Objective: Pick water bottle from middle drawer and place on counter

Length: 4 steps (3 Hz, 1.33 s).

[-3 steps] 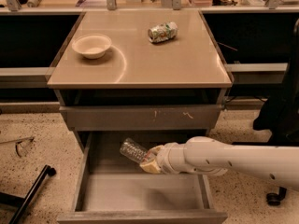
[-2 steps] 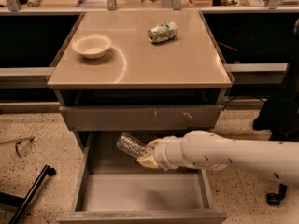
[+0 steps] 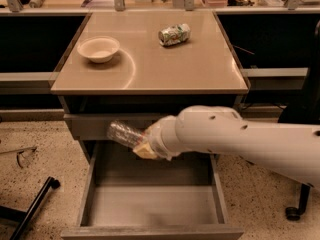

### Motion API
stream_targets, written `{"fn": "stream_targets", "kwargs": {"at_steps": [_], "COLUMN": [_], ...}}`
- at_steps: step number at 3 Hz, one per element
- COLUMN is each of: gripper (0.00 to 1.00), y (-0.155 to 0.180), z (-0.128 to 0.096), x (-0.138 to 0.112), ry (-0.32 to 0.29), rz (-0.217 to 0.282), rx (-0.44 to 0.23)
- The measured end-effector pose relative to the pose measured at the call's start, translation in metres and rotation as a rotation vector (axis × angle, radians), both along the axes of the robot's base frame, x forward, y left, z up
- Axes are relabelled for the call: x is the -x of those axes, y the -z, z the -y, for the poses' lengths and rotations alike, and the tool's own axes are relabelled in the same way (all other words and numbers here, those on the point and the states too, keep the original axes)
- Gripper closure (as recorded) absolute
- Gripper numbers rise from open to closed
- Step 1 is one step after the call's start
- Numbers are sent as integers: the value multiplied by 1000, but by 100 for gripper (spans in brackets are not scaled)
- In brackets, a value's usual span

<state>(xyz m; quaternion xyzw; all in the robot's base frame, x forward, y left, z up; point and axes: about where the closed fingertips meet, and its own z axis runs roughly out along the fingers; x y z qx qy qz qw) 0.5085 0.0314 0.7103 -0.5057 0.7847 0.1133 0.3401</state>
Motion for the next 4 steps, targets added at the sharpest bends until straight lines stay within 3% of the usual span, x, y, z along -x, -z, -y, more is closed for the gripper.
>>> {"fn": "stream_targets", "kwargs": {"at_steps": [1,3,4], "gripper": [100,100,100], "y": [-38,-57,-132], "z": [-10,-19,-39], "x": [4,1,-7], "ry": [-1,-20,-68], "rz": [53,82,184], "rx": [4,-25,-79]}}
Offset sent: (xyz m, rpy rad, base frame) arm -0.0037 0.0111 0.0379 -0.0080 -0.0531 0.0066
